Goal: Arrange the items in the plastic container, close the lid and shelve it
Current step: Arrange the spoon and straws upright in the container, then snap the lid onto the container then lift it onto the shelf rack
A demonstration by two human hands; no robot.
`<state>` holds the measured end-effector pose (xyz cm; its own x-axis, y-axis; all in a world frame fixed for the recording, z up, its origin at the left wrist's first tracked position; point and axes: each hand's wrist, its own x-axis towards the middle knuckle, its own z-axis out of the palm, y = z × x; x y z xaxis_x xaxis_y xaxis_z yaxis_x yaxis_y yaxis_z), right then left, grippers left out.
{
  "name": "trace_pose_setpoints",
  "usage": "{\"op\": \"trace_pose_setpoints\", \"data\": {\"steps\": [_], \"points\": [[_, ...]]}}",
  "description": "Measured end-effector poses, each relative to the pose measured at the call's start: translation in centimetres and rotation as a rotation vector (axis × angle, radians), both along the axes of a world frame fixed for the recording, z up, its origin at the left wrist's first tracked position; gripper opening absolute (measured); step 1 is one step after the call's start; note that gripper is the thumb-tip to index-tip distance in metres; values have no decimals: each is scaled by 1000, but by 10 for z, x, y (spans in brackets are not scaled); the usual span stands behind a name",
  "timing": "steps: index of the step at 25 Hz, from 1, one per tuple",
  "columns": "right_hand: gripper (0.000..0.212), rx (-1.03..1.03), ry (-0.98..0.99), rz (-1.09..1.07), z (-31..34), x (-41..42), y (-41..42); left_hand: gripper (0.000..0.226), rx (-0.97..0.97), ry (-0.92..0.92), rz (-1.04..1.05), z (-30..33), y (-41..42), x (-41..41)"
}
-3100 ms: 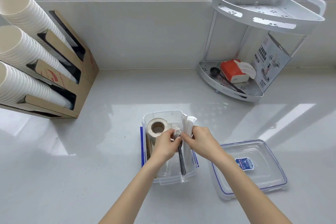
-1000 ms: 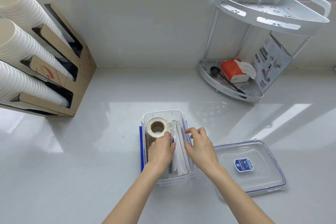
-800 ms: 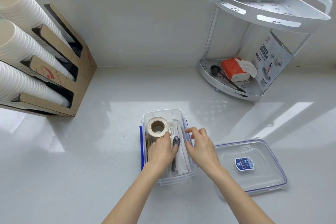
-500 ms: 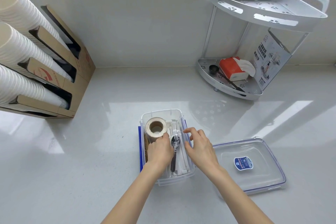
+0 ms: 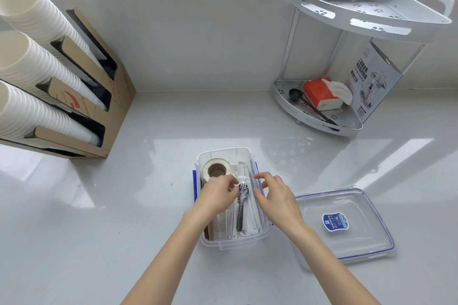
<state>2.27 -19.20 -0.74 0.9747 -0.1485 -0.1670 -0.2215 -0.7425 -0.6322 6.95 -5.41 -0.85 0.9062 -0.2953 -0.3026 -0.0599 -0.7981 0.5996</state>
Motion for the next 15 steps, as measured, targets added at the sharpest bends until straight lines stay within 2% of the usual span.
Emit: {"op": "trace_pose_setpoints", "data": {"steps": [6, 10, 15], "points": [[36, 75, -28, -68, 0, -3, -11, 29, -93, -120, 14, 19, -8, -1], [36, 68, -26, -145, 0, -15, -29, 36, -133, -192, -45, 27, -28, -14], [37, 49, 15, -255, -4, -42, -59, 42, -100, -170, -149, 22, -67, -28]]}}
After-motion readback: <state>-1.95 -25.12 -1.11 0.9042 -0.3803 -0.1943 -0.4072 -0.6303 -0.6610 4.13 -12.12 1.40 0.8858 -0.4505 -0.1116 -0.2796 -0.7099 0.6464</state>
